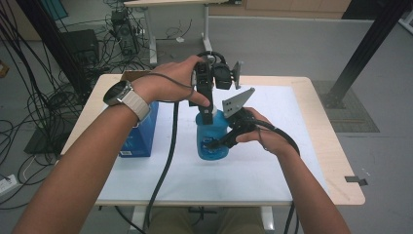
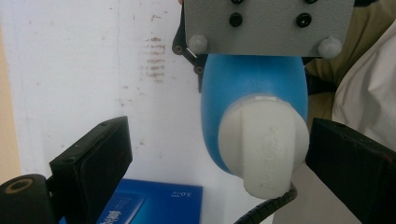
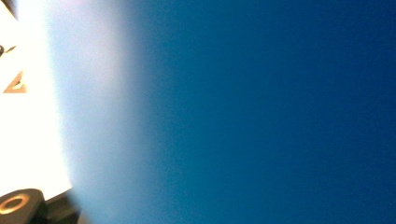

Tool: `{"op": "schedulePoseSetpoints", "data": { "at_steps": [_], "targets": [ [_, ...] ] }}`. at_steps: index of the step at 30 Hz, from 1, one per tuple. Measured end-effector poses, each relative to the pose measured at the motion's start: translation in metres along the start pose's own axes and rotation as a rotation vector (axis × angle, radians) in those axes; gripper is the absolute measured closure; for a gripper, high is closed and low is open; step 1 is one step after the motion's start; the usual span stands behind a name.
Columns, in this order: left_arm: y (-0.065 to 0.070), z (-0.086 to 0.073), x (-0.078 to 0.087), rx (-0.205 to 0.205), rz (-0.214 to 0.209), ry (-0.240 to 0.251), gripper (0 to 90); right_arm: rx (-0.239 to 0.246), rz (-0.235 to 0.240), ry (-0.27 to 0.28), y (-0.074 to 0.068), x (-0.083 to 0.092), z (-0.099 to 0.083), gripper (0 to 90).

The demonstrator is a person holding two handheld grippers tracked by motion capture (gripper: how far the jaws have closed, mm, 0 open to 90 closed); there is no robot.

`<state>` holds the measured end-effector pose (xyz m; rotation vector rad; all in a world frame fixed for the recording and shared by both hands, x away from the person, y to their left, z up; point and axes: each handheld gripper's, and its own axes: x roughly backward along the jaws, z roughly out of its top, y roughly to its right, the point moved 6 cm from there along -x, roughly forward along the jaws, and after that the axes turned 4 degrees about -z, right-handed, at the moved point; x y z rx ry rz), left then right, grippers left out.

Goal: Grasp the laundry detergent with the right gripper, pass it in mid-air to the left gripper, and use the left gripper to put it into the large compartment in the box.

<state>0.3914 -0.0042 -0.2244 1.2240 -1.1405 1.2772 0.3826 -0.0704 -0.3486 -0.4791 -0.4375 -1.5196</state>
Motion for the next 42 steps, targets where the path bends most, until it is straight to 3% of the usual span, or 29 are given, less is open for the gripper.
{"op": "schedulePoseSetpoints", "data": {
  "at_steps": [42],
  "targets": [
    [0.0025,0.0018,-0.0055,-0.017,0.003,0.013,7.5,-0.005,-0.003,0.011,-0.0007,0.0021,0.0042,43.7]
  ]
}}
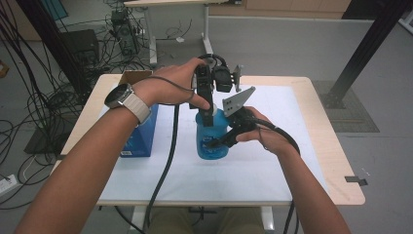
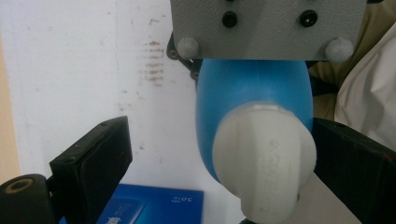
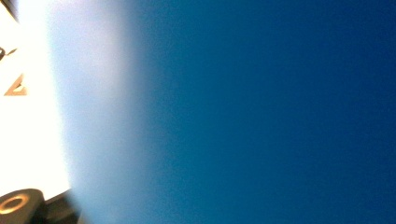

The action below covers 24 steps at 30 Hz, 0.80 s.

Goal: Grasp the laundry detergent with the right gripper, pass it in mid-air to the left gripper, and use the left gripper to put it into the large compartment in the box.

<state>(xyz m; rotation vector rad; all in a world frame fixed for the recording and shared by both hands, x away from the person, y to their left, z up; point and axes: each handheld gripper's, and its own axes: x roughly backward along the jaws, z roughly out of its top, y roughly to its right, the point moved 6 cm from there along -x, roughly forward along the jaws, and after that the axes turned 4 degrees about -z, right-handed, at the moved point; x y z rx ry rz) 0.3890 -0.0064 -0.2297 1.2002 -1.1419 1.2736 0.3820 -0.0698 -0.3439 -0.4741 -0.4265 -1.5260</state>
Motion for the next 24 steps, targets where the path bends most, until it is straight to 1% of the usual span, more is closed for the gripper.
{"op": "schedulePoseSetpoints", "data": {
  "at_steps": [2,12,16,18,24],
  "targets": [
    [0.001,0.0,0.0,-0.006,-0.003,0.001,7.5,-0.003,0.003,0.001,-0.001,0.0,0.0,43.7],
    [0.002,0.003,-0.003,-0.009,-0.01,-0.002,7.5,0.004,0.002,0.0,-0.001,0.0,0.001,43.7],
    [0.003,0.003,-0.006,-0.012,-0.016,-0.006,7.5,0.004,-0.001,0.004,0.0,0.0,0.001,43.6],
    [0.003,0.004,-0.008,-0.01,-0.018,-0.004,7.5,-0.005,0.004,0.002,-0.001,0.001,0.001,43.7],
    [0.003,0.005,-0.013,-0.017,-0.027,-0.005,7.5,-0.003,-0.002,0.001,0.0,0.0,0.001,43.6]
  ]
}}
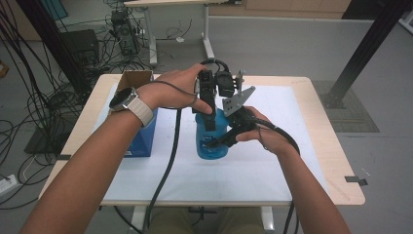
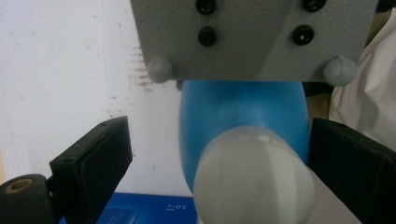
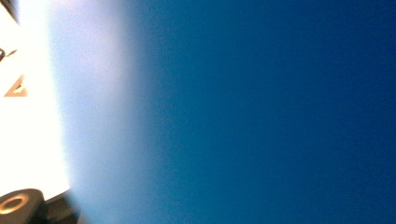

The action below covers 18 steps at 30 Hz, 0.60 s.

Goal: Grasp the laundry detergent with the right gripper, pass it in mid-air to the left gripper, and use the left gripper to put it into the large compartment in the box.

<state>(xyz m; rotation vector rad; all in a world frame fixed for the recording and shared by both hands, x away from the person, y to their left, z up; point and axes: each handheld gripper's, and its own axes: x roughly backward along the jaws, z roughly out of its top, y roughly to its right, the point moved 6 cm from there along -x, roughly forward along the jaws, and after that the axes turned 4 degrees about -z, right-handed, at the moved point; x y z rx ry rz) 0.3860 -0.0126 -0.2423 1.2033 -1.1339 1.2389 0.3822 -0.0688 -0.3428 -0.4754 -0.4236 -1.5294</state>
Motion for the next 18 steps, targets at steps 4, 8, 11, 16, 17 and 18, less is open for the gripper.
{"op": "schedulePoseSetpoints", "data": {
  "at_steps": [4,8,11,16,17,18],
  "targets": [
    [0.0,0.001,-0.003,-0.002,-0.007,-0.001,7.5,0.009,0.003,0.003,0.001,0.0,0.001,43.7],
    [-0.001,0.0,-0.007,0.002,-0.01,-0.003,7.8,0.011,0.0,0.004,0.0,0.0,0.001,43.7],
    [0.0,0.001,-0.01,-0.001,-0.015,-0.002,8.2,0.009,0.0,0.007,0.0,0.0,0.001,43.7],
    [0.0,0.002,-0.013,-0.007,-0.018,0.003,8.9,-0.002,0.008,0.008,-0.001,0.001,0.002,43.7],
    [0.0,0.002,-0.013,-0.006,-0.02,0.003,9.1,0.007,0.003,0.009,-0.001,0.001,0.002,43.7],
    [0.001,0.002,-0.014,-0.007,-0.023,0.003,9.6,-0.002,0.008,0.009,-0.002,0.001,0.002,43.7]
  ]
}}
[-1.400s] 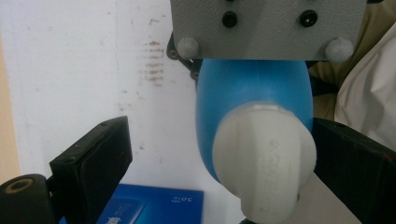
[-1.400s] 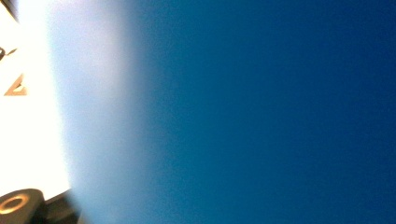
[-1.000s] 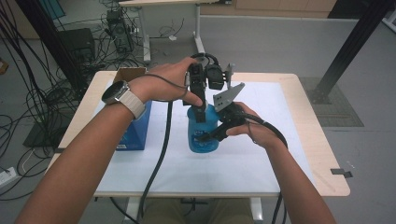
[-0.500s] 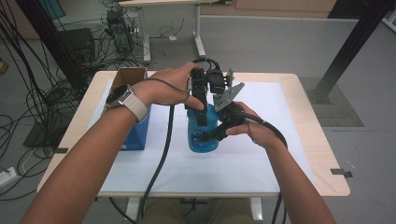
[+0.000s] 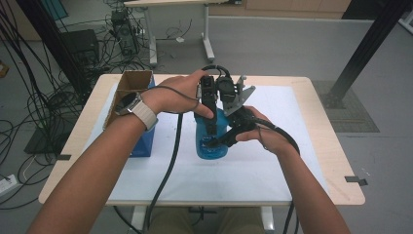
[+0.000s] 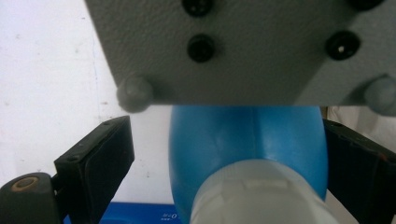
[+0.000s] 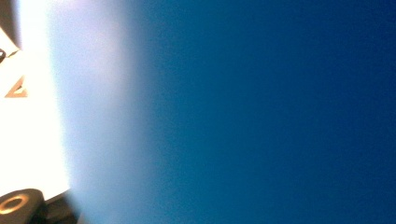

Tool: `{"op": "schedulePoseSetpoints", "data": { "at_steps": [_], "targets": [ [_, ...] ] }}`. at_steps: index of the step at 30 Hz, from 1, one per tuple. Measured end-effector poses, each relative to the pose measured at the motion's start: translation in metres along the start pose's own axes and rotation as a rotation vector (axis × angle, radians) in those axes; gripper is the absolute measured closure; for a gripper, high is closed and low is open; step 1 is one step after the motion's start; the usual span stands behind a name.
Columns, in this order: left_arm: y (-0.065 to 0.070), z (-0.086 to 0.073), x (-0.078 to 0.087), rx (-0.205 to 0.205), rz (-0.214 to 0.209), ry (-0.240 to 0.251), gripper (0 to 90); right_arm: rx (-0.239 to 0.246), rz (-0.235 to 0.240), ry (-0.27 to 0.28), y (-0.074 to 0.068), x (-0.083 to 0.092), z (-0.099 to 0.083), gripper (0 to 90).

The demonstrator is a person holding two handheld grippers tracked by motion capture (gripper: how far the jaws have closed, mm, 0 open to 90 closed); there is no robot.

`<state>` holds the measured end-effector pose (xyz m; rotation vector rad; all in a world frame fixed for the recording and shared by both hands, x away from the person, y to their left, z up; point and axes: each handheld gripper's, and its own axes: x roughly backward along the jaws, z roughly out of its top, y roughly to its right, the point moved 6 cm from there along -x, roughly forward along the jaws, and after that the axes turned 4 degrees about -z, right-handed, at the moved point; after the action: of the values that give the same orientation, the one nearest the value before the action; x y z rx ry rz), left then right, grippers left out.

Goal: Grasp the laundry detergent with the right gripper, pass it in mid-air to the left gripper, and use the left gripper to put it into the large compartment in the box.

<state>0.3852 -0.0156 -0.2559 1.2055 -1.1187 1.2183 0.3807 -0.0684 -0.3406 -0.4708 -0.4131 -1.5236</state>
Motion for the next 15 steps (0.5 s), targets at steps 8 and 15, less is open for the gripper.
{"op": "schedulePoseSetpoints", "data": {
  "at_steps": [8,15],
  "targets": [
    [0.0005,-0.0003,-0.0024,-0.003,-0.011,0.002,12.6,0.0,0.001,0.004,-0.0006,0.0002,0.0006,43.6],
    [0.001,-0.001,-0.0039,-0.007,-0.033,0.006,18.3,0.002,0.002,0.003,-0.0009,-0.0009,0.0002,43.7]
  ]
}}
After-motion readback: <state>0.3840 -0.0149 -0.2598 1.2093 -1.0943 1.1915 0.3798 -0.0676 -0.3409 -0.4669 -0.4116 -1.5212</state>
